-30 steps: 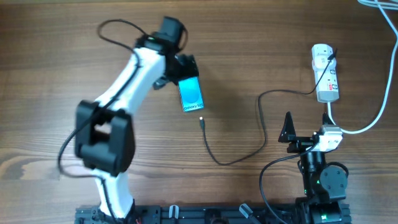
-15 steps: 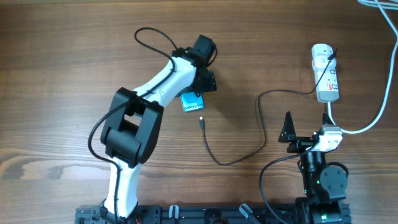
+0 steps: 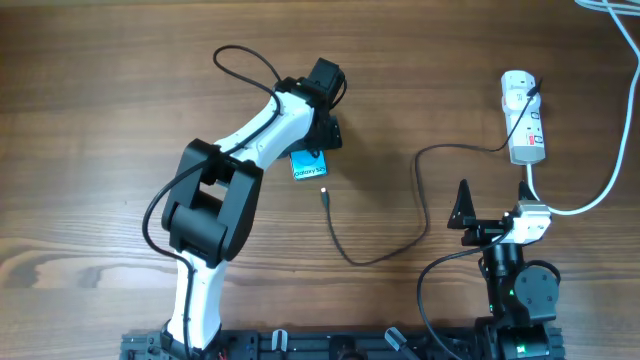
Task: Plug charger to phone and switch on socket
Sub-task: 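Lower the left gripper and grasp the phone's bottom edge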
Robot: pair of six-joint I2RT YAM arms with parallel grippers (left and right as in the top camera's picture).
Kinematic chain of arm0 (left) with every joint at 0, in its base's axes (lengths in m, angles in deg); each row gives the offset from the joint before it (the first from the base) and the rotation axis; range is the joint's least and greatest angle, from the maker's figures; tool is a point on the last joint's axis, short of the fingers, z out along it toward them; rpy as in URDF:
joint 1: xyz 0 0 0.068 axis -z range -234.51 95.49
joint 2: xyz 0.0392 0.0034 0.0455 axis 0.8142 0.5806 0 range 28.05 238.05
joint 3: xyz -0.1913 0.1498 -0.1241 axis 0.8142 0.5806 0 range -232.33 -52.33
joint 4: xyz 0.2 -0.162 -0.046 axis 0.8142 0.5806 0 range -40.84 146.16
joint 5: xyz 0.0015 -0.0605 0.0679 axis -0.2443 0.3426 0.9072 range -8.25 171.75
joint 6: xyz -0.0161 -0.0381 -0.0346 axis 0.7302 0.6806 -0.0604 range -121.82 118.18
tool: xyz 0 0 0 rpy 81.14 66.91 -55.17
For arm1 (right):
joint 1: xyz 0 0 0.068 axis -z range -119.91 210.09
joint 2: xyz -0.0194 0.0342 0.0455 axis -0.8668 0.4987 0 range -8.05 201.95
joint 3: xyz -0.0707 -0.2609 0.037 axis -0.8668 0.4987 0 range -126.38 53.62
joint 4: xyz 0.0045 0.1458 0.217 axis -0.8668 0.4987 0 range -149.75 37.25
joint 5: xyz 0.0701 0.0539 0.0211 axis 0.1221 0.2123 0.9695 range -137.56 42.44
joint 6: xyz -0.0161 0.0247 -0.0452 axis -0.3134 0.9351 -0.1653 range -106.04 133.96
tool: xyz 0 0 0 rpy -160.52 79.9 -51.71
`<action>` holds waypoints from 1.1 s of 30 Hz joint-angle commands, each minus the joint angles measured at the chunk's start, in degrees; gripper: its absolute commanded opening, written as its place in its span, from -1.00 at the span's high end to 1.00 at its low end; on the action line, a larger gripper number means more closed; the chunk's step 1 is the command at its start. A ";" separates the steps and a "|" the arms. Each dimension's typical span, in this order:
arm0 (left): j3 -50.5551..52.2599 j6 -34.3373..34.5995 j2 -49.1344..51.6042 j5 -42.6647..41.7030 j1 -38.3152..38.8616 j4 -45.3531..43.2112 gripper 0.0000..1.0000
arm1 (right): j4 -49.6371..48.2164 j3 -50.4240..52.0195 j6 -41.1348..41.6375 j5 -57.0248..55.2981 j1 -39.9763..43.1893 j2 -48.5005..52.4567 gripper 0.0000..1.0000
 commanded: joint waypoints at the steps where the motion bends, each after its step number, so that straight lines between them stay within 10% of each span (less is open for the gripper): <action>1: 2.97 0.59 1.22 1.33 -0.22 -0.79 -0.80 | -0.17 0.07 -0.20 0.50 -0.26 0.00 -0.99; 33: 3.15 -1.18 -6.86 -1.68 -2.54 17.46 -0.55 | -0.17 0.07 -0.20 0.50 -0.26 0.00 -0.99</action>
